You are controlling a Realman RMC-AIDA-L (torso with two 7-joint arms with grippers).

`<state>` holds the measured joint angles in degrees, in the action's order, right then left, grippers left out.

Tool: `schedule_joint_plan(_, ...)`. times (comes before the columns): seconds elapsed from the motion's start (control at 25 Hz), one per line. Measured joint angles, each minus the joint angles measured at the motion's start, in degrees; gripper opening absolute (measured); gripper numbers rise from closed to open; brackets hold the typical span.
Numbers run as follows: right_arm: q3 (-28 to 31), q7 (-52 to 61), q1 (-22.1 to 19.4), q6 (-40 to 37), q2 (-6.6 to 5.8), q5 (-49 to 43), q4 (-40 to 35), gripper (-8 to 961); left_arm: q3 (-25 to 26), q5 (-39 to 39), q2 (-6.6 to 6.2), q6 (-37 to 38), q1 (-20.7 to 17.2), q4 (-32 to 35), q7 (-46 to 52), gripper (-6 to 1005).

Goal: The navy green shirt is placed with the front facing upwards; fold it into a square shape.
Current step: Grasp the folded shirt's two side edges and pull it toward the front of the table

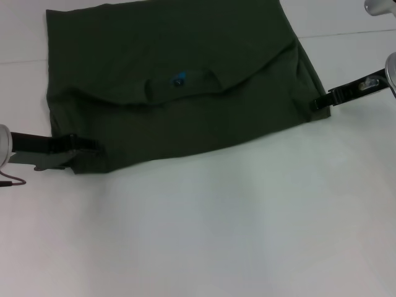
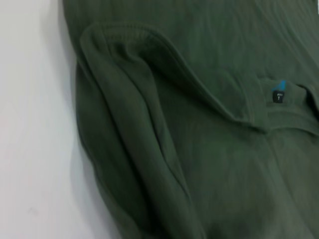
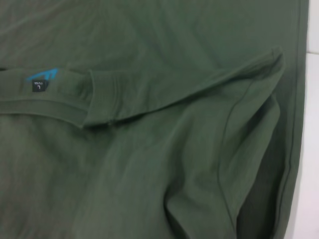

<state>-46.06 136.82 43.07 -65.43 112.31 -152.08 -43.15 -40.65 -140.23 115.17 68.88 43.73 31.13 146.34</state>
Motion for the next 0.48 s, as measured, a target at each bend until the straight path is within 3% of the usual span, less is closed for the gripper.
schedule_joint_plan(0.48,-0.35,0.04,0.0,0.8,0.24,-0.52,0.17,586,0.05,-0.75,-0.04,0.68,0.39,0.16,0.41,432)
